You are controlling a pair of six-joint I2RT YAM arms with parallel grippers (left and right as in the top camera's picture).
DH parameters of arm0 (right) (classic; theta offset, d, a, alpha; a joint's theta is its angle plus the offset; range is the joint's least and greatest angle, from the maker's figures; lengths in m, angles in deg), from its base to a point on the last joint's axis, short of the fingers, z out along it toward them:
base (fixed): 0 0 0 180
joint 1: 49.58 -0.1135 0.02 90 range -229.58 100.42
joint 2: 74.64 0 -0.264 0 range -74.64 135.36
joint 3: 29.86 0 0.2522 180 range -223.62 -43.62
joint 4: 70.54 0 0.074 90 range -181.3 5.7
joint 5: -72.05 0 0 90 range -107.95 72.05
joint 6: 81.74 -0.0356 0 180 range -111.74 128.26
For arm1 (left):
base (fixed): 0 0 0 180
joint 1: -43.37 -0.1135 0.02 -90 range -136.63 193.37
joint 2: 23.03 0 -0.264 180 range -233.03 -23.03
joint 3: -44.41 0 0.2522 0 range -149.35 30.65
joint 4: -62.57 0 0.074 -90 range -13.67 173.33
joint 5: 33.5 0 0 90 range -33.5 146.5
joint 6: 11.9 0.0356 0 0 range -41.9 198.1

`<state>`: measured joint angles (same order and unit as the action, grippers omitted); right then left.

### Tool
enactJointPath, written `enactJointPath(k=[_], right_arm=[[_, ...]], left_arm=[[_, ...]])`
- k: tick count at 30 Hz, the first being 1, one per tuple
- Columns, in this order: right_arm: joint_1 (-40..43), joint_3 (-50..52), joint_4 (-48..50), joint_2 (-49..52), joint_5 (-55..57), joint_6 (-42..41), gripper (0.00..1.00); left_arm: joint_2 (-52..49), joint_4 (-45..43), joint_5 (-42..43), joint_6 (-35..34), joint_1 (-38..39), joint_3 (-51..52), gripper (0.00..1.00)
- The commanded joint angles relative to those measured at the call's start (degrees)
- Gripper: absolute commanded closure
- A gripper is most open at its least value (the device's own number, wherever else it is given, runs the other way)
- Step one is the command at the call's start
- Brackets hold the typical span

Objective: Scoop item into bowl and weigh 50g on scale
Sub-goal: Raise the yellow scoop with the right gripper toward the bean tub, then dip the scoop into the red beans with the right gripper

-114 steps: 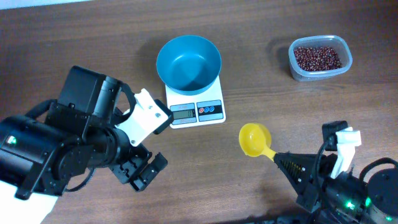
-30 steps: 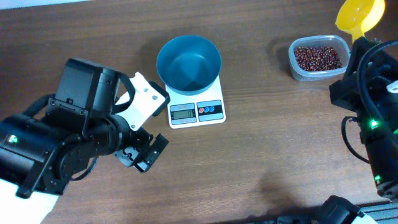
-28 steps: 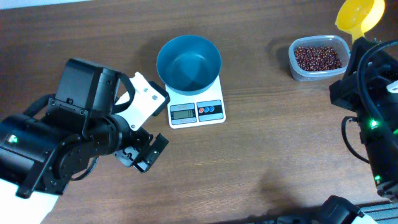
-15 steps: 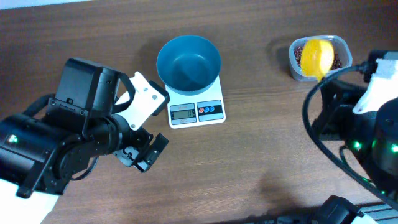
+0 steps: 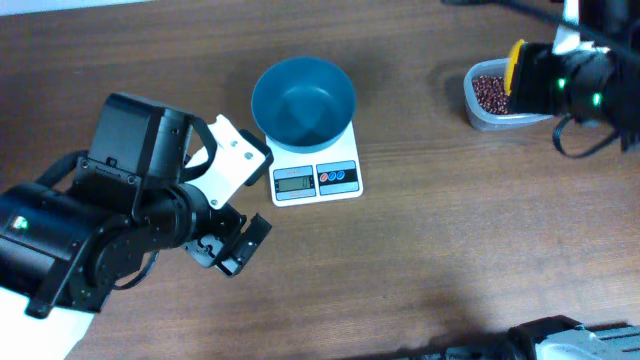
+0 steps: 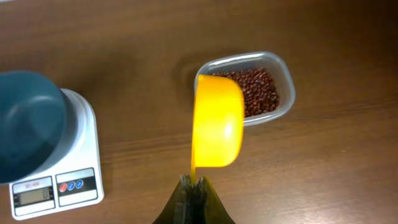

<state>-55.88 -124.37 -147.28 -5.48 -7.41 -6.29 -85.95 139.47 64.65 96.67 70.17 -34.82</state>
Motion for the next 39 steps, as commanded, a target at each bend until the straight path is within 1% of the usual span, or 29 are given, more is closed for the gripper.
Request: enactJointPath(k=[1,2,4,6,8,11,14,17,18,19,25,30,35,39], right_arm=[[5.5,-1.3,0.6,4.4,-8.6,3.8,0.96],[6.8,-1.3,0.6,5.7,-8.6,5.1,0.96],[8.4,-1.3,1.4,8.2,-8.5,11.1,0.96],[8.6,-1.3,4.2,10.2,-8.4,18.2,0.96],[8.6,-1.3,7.8,13.7,-6.6,23.2,0.96],[8.6,-1.3,8.5,18.1,-1.7,23.3,0.96],[8.6,-1.3,8.8,20.0,-0.6,24.2,0.96],[8.6,-1.3,9.7,20.3,7.1,24.9,0.96],[8.6,-1.2,9.7,20.3,8.2,26.6,0.96],[8.6,-1.2,9.7,20.5,8.2,27.9,0.96],[8.7,-0.8,9.7,25.2,10.4,27.8,0.96],[8.7,-0.8,10.1,29.1,15.7,27.8,0.96],[9.0,-0.8,11.9,30.9,15.6,27.8,0.96],[12.1,-0.8,13.6,33.2,13.4,27.6,0.96]], left_arm=[[0.0,-0.1,0.6,-0.5,-0.3,-0.8,0.01],[0.0,-0.1,0.6,-0.5,-0.3,-0.8,0.01],[0.0,-0.1,0.6,-0.5,-0.3,-0.8,0.01],[0.0,-0.1,0.6,-0.5,-0.3,-0.8,0.01],[0.0,-0.1,0.6,-0.5,-0.3,-0.8,0.01],[0.0,-0.1,0.6,-0.5,-0.3,-0.8,0.01],[0.0,-0.1,0.6,-0.5,-0.3,-0.8,0.01],[0.0,-0.1,0.6,-0.5,-0.3,-0.8,0.01],[0.0,-0.1,0.6,-0.5,-0.3,-0.8,0.01],[0.0,-0.1,0.6,-0.5,-0.3,-0.8,0.01],[0.0,-0.1,0.6,-0.5,-0.3,-0.8,0.01],[0.0,-0.1,0.6,-0.5,-0.3,-0.8,0.01],[0.0,-0.1,0.6,-0.5,-0.3,-0.8,0.01],[0.0,-0.1,0.6,-0.5,-0.3,-0.8,0.01]])
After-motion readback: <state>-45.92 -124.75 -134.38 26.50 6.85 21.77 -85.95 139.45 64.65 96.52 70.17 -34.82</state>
